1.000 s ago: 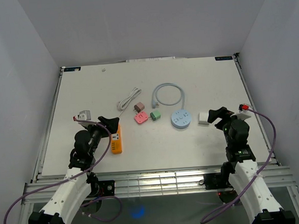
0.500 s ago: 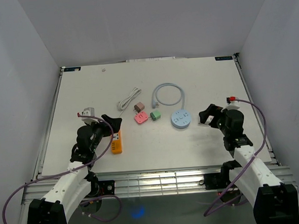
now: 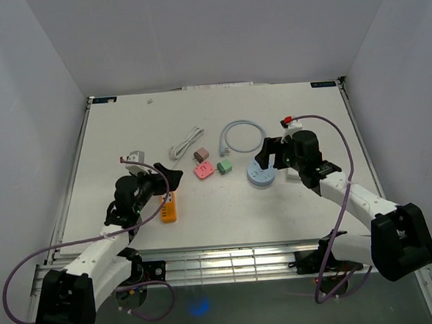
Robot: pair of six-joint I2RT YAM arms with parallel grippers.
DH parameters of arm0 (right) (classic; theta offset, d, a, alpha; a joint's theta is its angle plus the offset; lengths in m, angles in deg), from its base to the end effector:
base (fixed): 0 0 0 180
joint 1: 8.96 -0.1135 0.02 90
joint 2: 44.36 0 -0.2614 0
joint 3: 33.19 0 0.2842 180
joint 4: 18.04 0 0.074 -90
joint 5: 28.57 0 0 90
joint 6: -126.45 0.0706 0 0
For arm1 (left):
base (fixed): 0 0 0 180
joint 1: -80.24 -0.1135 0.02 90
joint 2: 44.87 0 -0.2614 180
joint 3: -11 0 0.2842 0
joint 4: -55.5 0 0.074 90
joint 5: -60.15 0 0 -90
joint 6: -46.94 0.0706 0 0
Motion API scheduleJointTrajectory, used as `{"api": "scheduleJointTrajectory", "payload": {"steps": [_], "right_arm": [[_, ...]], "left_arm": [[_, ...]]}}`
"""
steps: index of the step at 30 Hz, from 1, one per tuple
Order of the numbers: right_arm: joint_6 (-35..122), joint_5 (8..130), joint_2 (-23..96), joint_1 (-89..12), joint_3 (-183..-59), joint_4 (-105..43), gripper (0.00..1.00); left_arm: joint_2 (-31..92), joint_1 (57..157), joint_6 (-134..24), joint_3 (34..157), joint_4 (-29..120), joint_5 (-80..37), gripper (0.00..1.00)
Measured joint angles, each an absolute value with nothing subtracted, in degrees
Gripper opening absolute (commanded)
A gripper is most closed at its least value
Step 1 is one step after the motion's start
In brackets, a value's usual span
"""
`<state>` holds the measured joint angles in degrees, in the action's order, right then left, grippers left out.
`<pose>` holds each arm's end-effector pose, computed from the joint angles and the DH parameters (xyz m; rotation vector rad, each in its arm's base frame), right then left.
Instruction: Insert the plug
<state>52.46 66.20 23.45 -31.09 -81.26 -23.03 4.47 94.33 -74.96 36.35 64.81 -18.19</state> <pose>0.2941 0.1259 0.1992 -0.1630 2.0310 0.5063 0.2369 -0.0742 0.1600 -0.1448 1.8819 -0.7442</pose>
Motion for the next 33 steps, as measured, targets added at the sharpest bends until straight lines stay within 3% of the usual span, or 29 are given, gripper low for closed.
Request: {"api": "scheduleJointTrajectory", "payload": {"steps": [12, 19, 33], "right_arm": [[52.13, 60.85, 21.46, -31.03, -78.37, -21.28, 0.89], [52.55, 59.6, 16.26, -30.11, -72.95, -19.18, 0.89], [53.29, 59.32, 14.47, -28.84, -70.99, -16.25, 0.89]], "left_arm": [[26.35, 103.64, -67.01, 47.02, 73.97, -17.05, 0.98], [37.74, 105.15, -57.54, 53.73, 80.68, -6.48, 0.98], [51.42, 106.05, -42.0, 69.62, 69.22, 2.09, 0.98]]}}
